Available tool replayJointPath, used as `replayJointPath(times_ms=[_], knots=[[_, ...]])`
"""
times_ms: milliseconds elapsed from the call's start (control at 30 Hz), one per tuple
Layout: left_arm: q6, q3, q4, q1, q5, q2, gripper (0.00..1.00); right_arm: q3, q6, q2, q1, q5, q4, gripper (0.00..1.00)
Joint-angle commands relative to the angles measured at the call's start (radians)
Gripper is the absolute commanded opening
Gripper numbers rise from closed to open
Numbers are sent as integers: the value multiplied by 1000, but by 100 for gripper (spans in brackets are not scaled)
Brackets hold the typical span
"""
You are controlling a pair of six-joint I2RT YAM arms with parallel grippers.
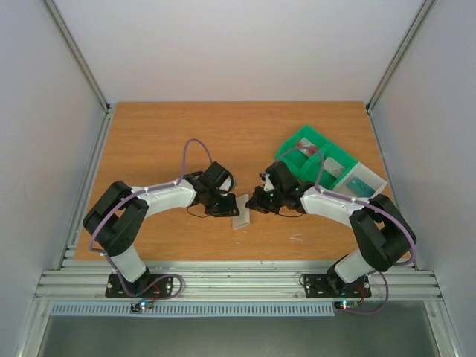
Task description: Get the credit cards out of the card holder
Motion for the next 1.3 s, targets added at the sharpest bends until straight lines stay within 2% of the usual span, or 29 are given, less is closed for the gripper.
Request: replayJointPath(times_ms=[0,200,767,1000,1267], knots=[[20,28,-24,-3,-53,12,19,-11,-6,12,7,-14,37,1],[23,43,-49,-3,-44,3,1,-19,-13,26,6,-5,42,1],[9,-22,-60,-4,-60,-91,0,-48,-80,77,-4,147,-13,3],[-30,-55,9,-2,13,-179,0,-15,-129,1,-2,257,-145,27],[-46,-6,15,-3,57,-206,1,26,-150,-60,40,224,-226,52]])
